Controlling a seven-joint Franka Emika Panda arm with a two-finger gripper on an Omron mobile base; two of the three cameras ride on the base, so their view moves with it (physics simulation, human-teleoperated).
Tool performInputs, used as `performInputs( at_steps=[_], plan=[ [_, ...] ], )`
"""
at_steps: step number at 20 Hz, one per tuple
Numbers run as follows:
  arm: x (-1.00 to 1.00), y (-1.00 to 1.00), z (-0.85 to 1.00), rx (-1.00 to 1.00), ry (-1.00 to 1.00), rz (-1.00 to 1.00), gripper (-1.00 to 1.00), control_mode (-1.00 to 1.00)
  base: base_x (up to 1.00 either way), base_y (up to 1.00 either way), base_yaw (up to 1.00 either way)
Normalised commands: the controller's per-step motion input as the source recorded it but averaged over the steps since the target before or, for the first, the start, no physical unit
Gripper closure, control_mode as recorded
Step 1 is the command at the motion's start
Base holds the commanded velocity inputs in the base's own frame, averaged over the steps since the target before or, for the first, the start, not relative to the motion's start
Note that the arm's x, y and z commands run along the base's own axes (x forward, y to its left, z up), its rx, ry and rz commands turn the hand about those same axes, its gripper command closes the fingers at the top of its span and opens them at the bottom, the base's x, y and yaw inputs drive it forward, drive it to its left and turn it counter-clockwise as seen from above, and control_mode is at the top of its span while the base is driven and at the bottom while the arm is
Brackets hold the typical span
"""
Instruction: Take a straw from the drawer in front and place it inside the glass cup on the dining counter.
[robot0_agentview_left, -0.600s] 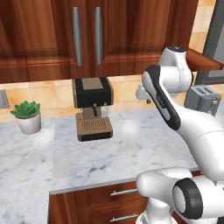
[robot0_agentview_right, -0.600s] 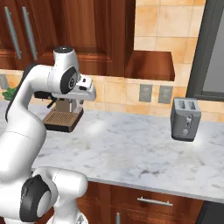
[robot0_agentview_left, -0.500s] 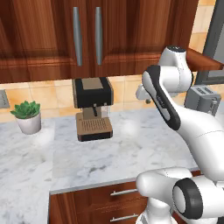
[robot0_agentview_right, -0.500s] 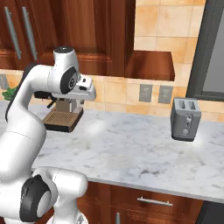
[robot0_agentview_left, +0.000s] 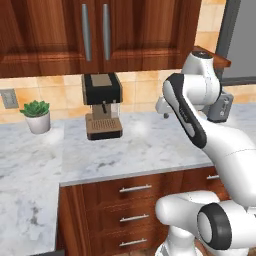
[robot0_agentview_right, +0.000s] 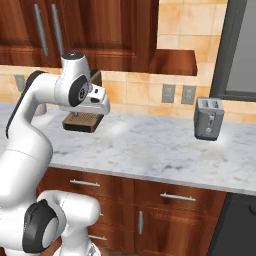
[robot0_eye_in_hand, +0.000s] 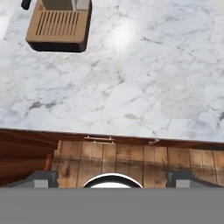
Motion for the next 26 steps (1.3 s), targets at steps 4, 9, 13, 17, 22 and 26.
performInputs(
  at_steps=[4,9,13,17,22,26],
  plan=[
    [0.0,0.0,0.0,0.0,0.0,0.0,-1.0,1.0,-0.04,-0.37,0.25],
    [0.0,0.0,0.0,0.0,0.0,0.0,-1.0,1.0,-0.05,-0.65,0.34],
    [0.0,0.0,0.0,0.0,0.0,0.0,-1.0,1.0,-0.2,-0.77,0.34],
    [0.0,0.0,0.0,0.0,0.0,0.0,-1.0,1.0,-0.21,-0.75,0.3],
    [0.0,0.0,0.0,0.0,0.0,0.0,-1.0,1.0,-0.1,-0.62,0.27],
    [0.0,0.0,0.0,0.0,0.0,0.0,-1.0,1.0,-0.09,-0.55,0.23]
  ],
)
